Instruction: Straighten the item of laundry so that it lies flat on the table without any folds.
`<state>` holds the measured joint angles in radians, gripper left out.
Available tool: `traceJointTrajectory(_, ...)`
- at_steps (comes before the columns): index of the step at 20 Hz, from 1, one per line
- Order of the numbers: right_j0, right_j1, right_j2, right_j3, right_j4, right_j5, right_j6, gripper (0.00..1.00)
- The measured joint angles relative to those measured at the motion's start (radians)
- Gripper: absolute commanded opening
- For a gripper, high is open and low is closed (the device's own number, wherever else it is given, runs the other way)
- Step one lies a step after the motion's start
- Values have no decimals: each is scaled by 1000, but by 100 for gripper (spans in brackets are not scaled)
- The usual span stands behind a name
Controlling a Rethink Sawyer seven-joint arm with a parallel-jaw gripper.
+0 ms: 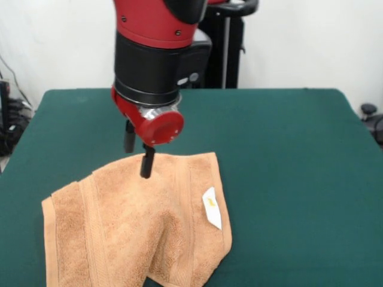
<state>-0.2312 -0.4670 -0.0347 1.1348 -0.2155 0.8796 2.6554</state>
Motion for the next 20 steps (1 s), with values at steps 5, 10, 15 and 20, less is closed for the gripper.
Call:
traceJointTrajectory(5,-11,-1,-2,0,-7,0,0,100)
traceJointTrajectory(10,-10,-3,-2,0,-11,0,0,100)
traceJointTrajectory(15,-10,-5,-2,0,-13,0,0,100)
traceJointTrajectory(20,-4,-5,-2,0,-15,0,0,100)
